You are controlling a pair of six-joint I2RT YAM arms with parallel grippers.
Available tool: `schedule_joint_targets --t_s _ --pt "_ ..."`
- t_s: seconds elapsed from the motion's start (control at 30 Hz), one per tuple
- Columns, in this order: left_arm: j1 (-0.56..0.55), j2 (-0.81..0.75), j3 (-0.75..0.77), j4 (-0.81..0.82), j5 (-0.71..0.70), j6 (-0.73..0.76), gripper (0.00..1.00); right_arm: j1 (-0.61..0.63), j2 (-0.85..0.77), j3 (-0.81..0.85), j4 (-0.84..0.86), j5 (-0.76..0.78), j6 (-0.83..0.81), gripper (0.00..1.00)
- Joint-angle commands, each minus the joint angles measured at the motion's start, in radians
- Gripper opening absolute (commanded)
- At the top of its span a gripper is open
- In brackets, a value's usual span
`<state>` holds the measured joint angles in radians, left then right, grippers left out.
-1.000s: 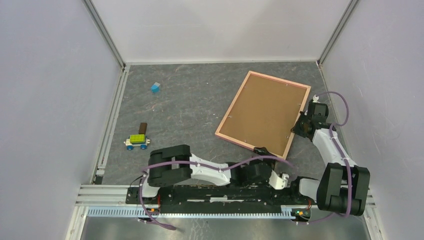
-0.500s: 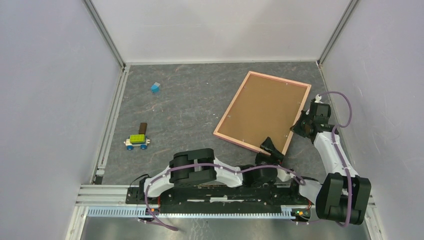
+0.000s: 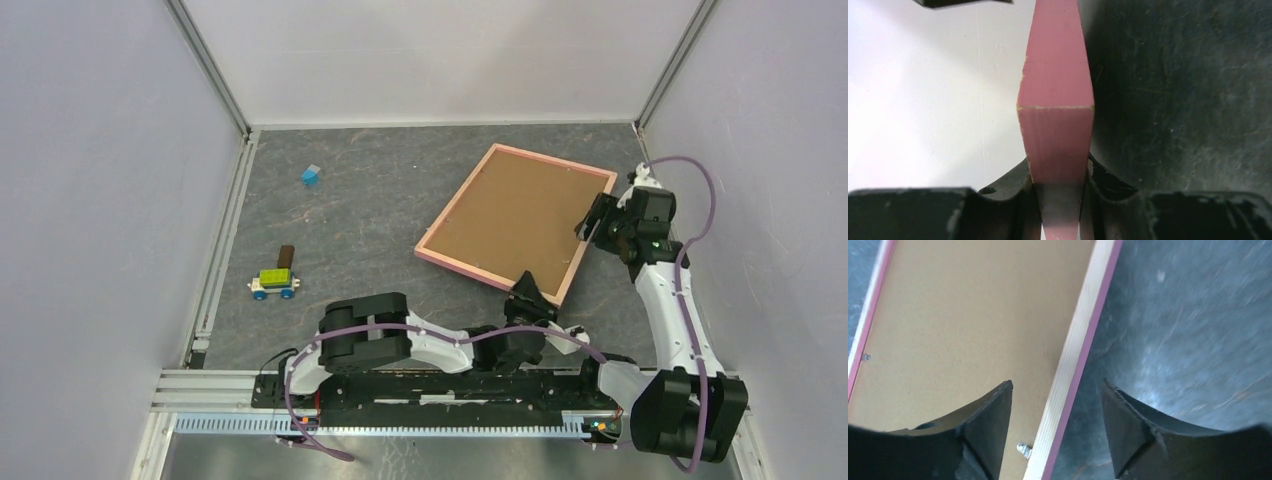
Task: Put the photo into the frame
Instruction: Turn over the photo frame at the center of the board.
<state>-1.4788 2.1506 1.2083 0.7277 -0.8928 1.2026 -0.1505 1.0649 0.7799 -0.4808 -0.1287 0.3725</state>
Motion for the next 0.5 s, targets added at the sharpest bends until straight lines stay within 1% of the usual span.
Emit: schedule_joint_targets --t_s 0.0,0.07,0.13,0.17,0.23,0.33,0.4,0.47 --pt "0.002 -0.166 -0.036 0.115 -0.057 -0.035 0.04 0.002 -0.033 0.150 0.015 -0.001 -0.142 0.77" --pt "0.008 -0.205 -0.061 0.122 -0.056 -0.054 0.02 0.002 -0.035 0.197 -0.021 0.022 -0.174 0.89" --pt "0.014 -0.250 -0.081 0.101 -0.057 -0.102 0.02 0.002 -0.044 0.241 -0.055 0.064 -0.190 0.96" --pt "0.016 -0.282 -0.087 0.075 -0.055 -0.147 0.02 0.002 -0.051 0.264 -0.070 0.078 -0.199 0.98" --pt "0.020 -0.359 -0.092 -0.027 -0.029 -0.273 0.02 0.002 -0.072 0.297 -0.086 0.104 -0.201 0.98" --pt "0.043 -0.508 -0.067 -0.277 0.062 -0.560 0.02 0.002 -0.110 0.329 -0.090 0.118 -0.198 0.98" --pt "0.084 -0.606 -0.047 -0.423 0.176 -0.770 0.02 0.002 -0.128 0.343 -0.089 0.098 -0.199 0.98" --pt "0.163 -0.708 -0.044 -0.527 0.364 -0.986 0.02 0.002 -0.141 0.357 -0.091 0.087 -0.195 0.98"
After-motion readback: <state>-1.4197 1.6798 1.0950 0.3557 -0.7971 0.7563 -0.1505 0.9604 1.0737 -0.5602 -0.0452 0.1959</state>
